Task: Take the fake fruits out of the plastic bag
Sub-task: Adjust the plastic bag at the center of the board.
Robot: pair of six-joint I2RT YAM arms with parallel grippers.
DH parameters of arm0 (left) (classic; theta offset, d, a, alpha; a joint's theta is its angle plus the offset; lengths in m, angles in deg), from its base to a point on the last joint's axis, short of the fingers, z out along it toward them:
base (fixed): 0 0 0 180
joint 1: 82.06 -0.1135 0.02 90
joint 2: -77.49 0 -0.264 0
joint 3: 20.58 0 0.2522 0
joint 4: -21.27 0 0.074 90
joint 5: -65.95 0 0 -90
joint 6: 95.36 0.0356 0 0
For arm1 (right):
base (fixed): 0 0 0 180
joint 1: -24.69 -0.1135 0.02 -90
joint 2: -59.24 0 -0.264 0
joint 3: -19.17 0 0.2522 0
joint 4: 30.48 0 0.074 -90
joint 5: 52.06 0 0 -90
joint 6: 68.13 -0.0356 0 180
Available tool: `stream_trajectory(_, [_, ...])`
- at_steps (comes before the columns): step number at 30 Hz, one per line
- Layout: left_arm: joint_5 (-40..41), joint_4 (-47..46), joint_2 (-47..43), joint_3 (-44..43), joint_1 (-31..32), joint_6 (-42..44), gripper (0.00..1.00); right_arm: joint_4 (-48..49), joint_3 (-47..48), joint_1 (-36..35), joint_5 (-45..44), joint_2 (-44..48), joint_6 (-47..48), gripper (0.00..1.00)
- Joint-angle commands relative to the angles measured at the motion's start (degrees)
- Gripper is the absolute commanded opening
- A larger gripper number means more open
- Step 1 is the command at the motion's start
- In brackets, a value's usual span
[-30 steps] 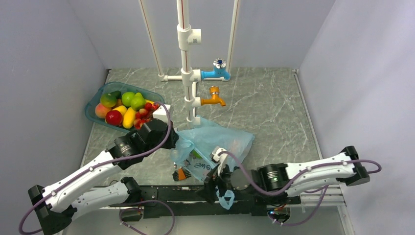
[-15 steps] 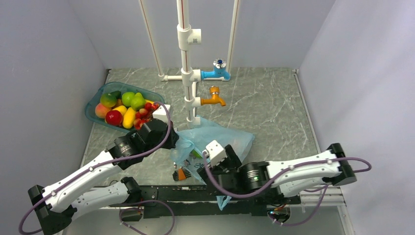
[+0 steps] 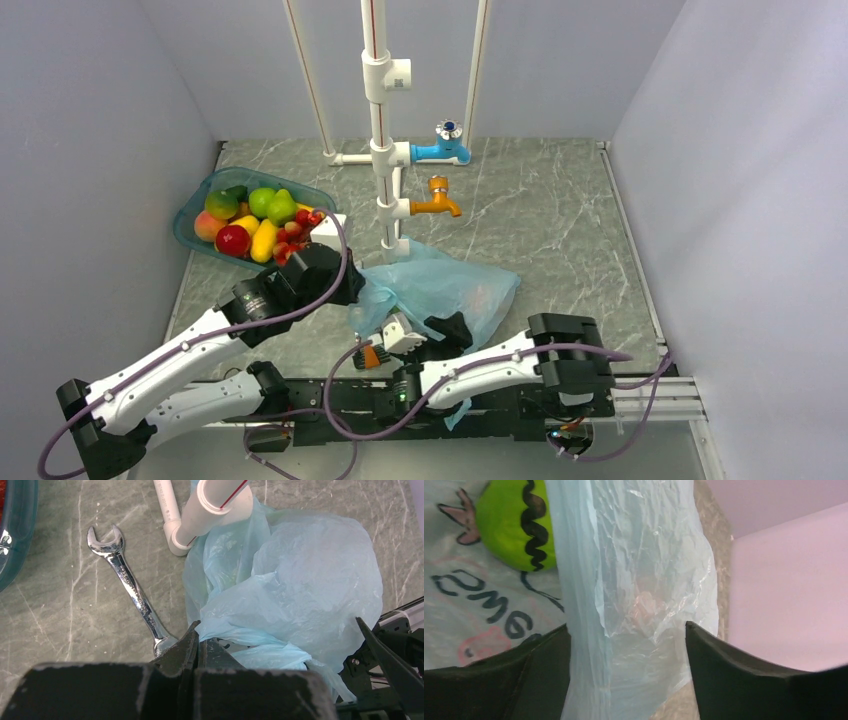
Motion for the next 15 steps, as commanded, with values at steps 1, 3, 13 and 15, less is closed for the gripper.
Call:
stream_trajectory(1, [1.0, 1.5, -1.1, 0.4, -0.2, 0.0, 0.0, -10.5, 1.2, 1.3, -6.0, 0.1, -9.3, 0.64])
stream_trajectory(3, [2.0, 2.9, -1.4, 0.8, -0.2, -0.7, 0.0, -10.1, 0.6, 1.4, -5.0, 2.6, -9.6, 0.45])
stream_trajectory(13, [3.1, 3.8, 0.6, 2.6, -0.3, -0.5, 0.0, 36.7, -15.2, 10.0, 26.0, 33.9, 36.2, 0.0])
stream_trajectory(15, [4.5, 3.8, 1.4, 2.5, -0.3, 0.4, 0.0, 37.5, -15.9, 12.0, 30.6, 37.2, 37.9, 0.0])
